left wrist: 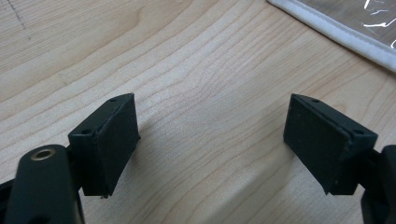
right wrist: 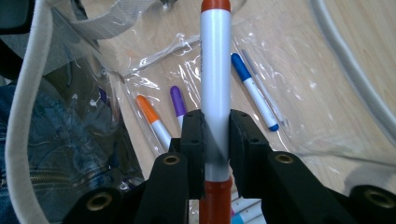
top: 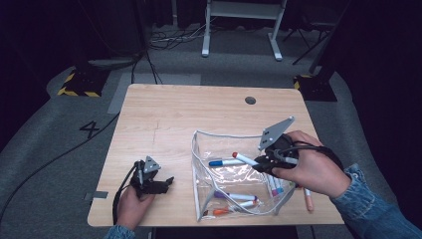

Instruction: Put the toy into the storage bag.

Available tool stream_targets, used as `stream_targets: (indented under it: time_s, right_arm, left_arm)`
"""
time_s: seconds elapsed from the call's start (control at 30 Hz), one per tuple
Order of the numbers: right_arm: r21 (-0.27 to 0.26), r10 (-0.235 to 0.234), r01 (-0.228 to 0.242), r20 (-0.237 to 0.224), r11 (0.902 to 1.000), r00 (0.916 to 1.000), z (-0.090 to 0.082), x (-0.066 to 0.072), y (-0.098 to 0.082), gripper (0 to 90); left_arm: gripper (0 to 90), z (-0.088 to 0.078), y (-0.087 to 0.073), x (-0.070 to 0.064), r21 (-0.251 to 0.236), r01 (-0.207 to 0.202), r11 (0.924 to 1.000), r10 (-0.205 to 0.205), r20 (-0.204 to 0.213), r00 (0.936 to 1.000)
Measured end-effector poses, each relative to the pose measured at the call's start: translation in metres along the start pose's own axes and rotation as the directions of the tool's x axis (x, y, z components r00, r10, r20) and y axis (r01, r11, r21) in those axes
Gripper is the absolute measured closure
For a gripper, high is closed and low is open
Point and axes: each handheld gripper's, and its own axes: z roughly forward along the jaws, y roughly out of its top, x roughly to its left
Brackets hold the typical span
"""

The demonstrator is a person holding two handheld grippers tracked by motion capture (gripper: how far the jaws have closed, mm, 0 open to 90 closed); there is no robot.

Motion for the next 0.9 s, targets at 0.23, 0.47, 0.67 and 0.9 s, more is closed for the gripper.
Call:
stream_targets:
  time_s: [0.23, 0.47, 0.67, 0.9]
  right_arm:
    - [0.046, -0.044, 0.048, -0.072, 0.9978, 0.9964, 0.022, 0.01, 0.016, 77.2]
    - [0.119, -0.078, 0.091, -0.107, 0.9887, 0.9912, 0.046, 0.017, 0.027, 77.2]
    - [0.171, -0.079, 0.104, -0.147, 0.9799, 0.986, 0.067, 0.018, 0.03, 77.2]
    - [0.24, -0.08, 0.12, -0.169, 0.9634, 0.9823, 0.092, 0.018, 0.03, 77.2]
  left_arm:
    - [18.3, 0.001, 0.0, -0.001, -0.006, 0.009, 0.9999, -0.009, 0.001, 1.0]
    - [18.3, 0.001, 0.0, -0.001, -0.006, 0.009, 0.9999, -0.009, 0.001, 1.0]
    - [18.2, 0.0, 0.0, -0.001, -0.002, 0.009, 1.0, -0.009, 0.004, 1.0]
    - [18.3, 0.001, 0.0, -0.001, -0.006, 0.009, 0.9999, -0.009, 0.001, 1.0]
